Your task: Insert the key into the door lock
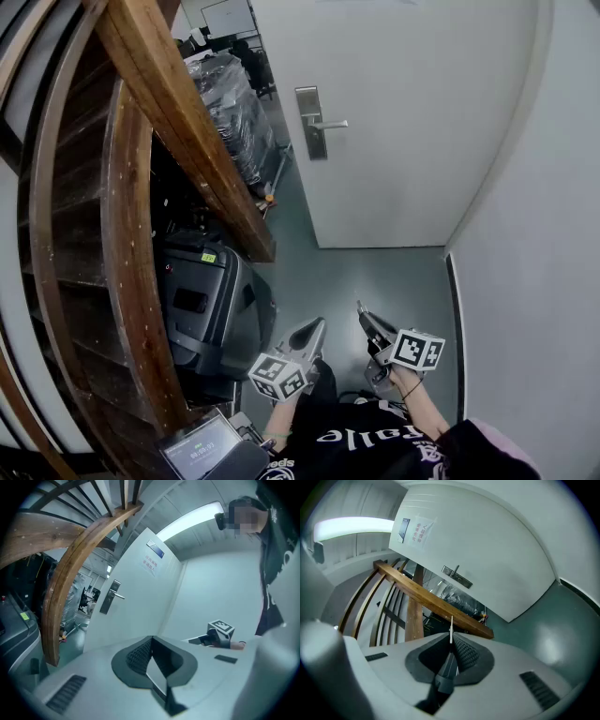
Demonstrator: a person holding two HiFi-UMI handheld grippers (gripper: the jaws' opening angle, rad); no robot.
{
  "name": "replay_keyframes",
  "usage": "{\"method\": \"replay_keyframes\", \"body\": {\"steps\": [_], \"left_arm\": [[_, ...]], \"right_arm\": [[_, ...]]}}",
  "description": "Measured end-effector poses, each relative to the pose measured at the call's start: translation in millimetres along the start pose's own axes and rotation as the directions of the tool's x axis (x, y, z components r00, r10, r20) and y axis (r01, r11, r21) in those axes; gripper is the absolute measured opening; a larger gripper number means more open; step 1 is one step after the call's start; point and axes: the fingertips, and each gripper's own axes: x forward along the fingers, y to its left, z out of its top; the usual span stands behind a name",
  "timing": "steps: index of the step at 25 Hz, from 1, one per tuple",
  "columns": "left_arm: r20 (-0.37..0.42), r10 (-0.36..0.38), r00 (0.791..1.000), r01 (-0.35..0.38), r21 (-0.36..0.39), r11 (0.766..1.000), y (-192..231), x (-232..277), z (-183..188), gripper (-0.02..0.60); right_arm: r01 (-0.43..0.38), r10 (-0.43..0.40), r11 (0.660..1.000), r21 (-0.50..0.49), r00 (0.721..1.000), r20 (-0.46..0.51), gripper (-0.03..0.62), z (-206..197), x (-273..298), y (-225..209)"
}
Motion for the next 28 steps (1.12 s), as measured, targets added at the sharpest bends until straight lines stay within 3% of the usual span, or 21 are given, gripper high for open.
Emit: {"method": "replay_keyframes", "body": {"steps": [13, 20, 28], "left_arm": [[-0.026, -0.12, 0.992, 0.121, 0.062, 0.991, 160, 71, 104, 0.005], [-0.025, -0.129, 0.991, 0.131, 0.054, 0.99, 227, 95, 130, 0.005], [-0.019, -0.122, 0.992, 0.122, 0.02, 0.992, 266, 120, 140, 0.005]], "right_arm": [[0.021, -0.021, 1.0, -0.001, 0.994, 0.109, 0.037, 83, 173, 29], [0.078, -0.079, 0.997, 0.012, 0.987, 0.138, 0.035, 107, 220, 19], [0.094, -0.092, 0.996, -0.003, 0.987, 0.13, 0.035, 150, 263, 8]]}}
